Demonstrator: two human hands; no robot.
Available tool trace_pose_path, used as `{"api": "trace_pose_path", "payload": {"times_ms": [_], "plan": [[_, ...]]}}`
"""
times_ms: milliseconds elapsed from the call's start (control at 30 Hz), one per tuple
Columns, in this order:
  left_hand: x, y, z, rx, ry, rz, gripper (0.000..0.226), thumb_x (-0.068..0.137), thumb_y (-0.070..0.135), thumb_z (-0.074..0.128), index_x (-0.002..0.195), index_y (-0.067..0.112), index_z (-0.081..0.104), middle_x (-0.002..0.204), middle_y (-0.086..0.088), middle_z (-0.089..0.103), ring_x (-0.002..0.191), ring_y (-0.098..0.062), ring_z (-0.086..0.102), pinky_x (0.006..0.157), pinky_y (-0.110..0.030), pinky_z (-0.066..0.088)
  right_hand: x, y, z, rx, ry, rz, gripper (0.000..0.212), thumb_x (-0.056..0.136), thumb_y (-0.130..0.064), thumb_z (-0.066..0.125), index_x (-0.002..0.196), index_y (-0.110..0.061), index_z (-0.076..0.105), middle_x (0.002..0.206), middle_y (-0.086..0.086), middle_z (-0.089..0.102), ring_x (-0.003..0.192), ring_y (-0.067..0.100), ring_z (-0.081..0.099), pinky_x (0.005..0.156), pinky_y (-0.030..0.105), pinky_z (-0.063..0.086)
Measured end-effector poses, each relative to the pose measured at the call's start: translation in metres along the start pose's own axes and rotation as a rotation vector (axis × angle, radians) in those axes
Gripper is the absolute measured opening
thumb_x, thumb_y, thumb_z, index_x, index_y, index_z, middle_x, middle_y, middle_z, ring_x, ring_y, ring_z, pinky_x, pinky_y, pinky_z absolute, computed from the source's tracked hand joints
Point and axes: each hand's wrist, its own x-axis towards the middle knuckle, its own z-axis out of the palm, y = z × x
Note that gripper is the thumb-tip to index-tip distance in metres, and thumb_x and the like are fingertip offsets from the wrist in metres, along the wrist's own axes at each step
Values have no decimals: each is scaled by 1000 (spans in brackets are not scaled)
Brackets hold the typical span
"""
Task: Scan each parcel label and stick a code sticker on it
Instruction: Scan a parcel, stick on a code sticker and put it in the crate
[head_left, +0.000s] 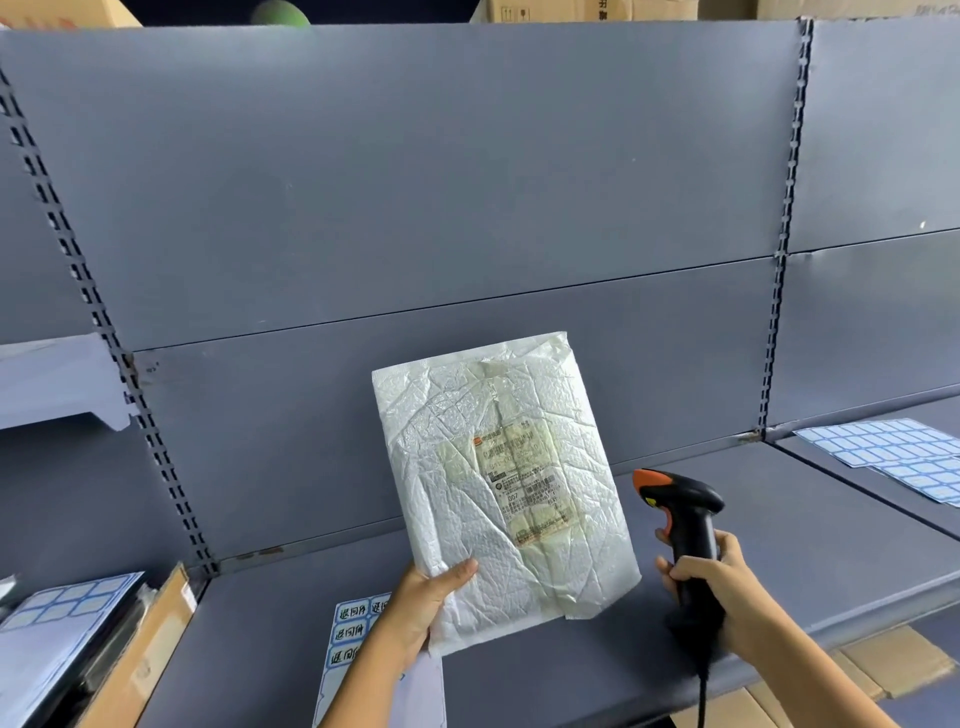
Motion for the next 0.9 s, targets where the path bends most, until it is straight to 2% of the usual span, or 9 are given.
{"api": "trace_pose_path", "payload": {"times_ms": [100, 167, 267, 367, 567, 667, 700, 800, 900], "plan": [[-2, 1, 0, -1, -12, -11, 69, 57, 24, 88, 117, 4, 60, 108, -10, 71, 104, -22, 66, 94, -36, 49, -7, 2, 15, -36, -60, -55, 49, 81, 20, 49, 111, -17, 40, 122, 9, 59, 75, 27, 61, 57, 35, 51], [-3, 1, 1, -12, -12, -15, 59, 65, 17, 85, 117, 3, 60, 106, -12, 71, 101, -24, 67, 88, -35, 53, -14, -2, 29, -63, -100, -105, 46, 79, 20, 51, 106, -17, 42, 119, 7, 60, 75, 27, 59, 59, 37, 47], [-3, 2, 1, -21, -7, -6, 63, 60, 22, 85, 116, 5, 60, 106, -12, 71, 100, -24, 68, 78, -30, 55, -28, -13, 50, -88, -181, -204, 49, 77, 21, 52, 105, -18, 42, 116, 3, 62, 74, 25, 61, 58, 38, 45], [-3, 0, 1, -12, -17, 9, 56, 66, 18, 80, 117, 8, 59, 107, -8, 72, 99, -19, 68, 73, -24, 55, -43, -20, 68, -237, -235, -302, 54, 67, 8, 67, 105, -17, 40, 111, -3, 65, 74, 26, 60, 55, 38, 47], [-2, -2, 0, -10, -35, 16, 53, 71, 14, 77, 120, 8, 57, 109, -9, 71, 102, -22, 67, 77, -28, 55, -49, -6, 82, -547, -176, -402, 48, 73, 5, 69, 91, -17, 31, 104, 16, 58, 63, 25, 49, 48, 35, 47], [-1, -3, 1, -18, -44, 19, 47, 72, 11, 73, 117, 8, 58, 106, -10, 71, 98, -22, 69, 72, -28, 56, -52, -1, 87, -627, -154, -432, 49, 74, 5, 69, 86, -21, 29, 87, 16, 49, 61, 26, 47, 48, 37, 44], [-1, -3, 1, -22, -43, 15, 47, 73, 11, 74, 117, 8, 59, 107, -11, 71, 98, -23, 69, 75, -31, 56, -52, 1, 88, -647, -155, -446, 49, 74, 5, 68, 85, -22, 28, 84, 15, 47, 62, 26, 46, 48, 37, 43], [0, -3, -2, -3, -45, 26, 58, 68, 18, 81, 120, 7, 58, 111, -12, 70, 105, -28, 66, 95, -47, 50, -54, 5, 92, -671, -157, -477, 49, 74, 4, 66, 85, -26, 28, 90, 20, 47, 67, 32, 47, 50, 36, 42], [1, -4, -3, 0, -50, 25, 57, 68, 20, 77, 120, 10, 58, 112, -11, 69, 106, -27, 65, 97, -47, 48, -53, 6, 96, -678, -132, -487, 52, 73, 3, 65, 83, -32, 29, 95, 21, 46, 77, 45, 51, 52, 39, 44]]}}
